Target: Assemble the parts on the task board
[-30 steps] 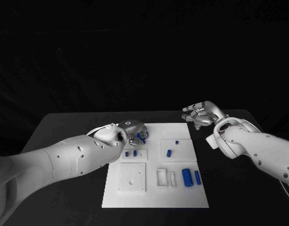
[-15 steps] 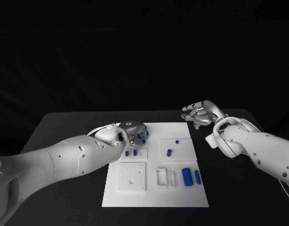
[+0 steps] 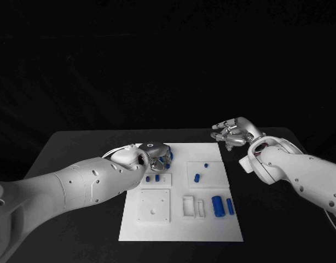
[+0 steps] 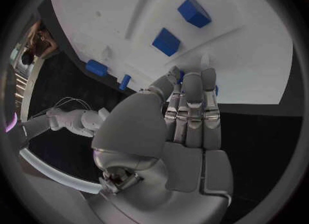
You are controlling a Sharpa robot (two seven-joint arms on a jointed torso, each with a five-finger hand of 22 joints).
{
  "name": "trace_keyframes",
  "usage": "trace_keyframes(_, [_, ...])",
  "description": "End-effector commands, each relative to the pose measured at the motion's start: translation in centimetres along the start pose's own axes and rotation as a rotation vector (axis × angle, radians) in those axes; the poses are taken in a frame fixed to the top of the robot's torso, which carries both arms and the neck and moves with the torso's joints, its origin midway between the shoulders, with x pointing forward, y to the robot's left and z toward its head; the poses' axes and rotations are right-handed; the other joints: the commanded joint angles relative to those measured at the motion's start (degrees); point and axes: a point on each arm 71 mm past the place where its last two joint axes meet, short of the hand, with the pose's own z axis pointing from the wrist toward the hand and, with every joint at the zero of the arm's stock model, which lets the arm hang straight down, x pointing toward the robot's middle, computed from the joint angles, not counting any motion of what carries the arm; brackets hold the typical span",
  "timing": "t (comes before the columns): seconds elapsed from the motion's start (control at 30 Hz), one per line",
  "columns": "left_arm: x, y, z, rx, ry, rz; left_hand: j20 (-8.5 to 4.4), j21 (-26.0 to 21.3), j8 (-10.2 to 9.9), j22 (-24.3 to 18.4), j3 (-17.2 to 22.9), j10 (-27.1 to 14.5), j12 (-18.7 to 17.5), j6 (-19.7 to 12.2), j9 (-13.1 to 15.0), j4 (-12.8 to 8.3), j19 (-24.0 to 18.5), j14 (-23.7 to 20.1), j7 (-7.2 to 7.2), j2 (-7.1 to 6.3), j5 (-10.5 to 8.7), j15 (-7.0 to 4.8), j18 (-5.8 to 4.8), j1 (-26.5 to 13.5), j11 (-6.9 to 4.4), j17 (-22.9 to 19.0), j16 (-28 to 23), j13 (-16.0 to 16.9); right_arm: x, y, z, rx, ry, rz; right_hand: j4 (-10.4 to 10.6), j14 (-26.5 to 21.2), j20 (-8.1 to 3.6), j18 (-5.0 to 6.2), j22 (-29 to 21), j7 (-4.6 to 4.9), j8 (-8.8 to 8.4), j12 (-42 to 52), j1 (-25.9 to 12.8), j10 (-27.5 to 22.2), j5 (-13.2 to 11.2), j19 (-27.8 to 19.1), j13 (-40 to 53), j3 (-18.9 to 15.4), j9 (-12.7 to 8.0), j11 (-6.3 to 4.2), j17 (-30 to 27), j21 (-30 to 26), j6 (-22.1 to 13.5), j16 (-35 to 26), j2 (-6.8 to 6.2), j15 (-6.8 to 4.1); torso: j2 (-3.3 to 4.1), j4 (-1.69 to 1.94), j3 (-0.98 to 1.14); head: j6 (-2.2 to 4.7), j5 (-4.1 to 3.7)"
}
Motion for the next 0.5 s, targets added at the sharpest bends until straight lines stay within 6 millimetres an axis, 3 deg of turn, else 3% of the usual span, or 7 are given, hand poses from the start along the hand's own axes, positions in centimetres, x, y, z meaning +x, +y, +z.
trace_keyframes(0.03, [0.26,-0.41,0.01,0.023,0.025,-0.007,0.16,0.47,-0.16,1.26,0.36,0.78,-0.18,0.62,-0.04,-0.09,0.08,0.34,-0.02,0.70,0.19,-0.03,1.05,0.11,-0.26,-0.03,0.32,-0.06,0.05,0.15,0.00,-0.013,-0.001,0.003,0.02,0.02,-0.23,0.34,-0.15,0.24,-0.08,-0.03,0.21,0.39,0.14,2.23,-0.12,-0.06,0.08,-0.11,-0.12,0.33,0.41,-0.03,-0.27,-0.05,0.04,0.00,-0.01,-0.09,-0.11])
trace_keyframes(0.37, [0.24,-0.31,-0.03,0.024,0.019,-0.007,0.01,1.25,-0.21,1.20,0.20,2.10,-0.18,1.23,-0.05,-0.17,0.01,0.52,0.02,0.87,0.18,-0.11,0.94,0.02,-0.53,-0.07,0.63,-0.05,0.04,0.16,0.00,-0.014,-0.002,0.004,0.02,0.02,-0.23,0.34,-0.15,0.24,-0.08,-0.03,0.21,0.39,0.14,2.23,-0.12,-0.06,0.08,-0.11,-0.12,0.33,0.41,-0.03,-0.27,-0.05,0.05,0.04,-0.01,-0.19,-0.11])
trace_keyframes(0.5, [0.17,-0.33,0.00,0.025,0.009,-0.008,0.32,1.08,-0.26,0.99,-0.27,0.50,-0.19,-0.75,-0.11,0.14,0.02,0.51,-0.44,0.38,0.02,0.25,1.08,-0.65,-0.07,-0.20,0.54,-0.06,0.06,0.17,0.01,-0.014,-0.002,0.004,0.02,0.02,-0.23,0.34,-0.15,0.24,-0.08,-0.03,0.21,0.39,0.14,2.23,-0.12,-0.06,0.08,-0.11,-0.12,0.33,0.41,-0.03,-0.27,-0.05,0.04,-0.02,0.01,-0.21,-0.11])
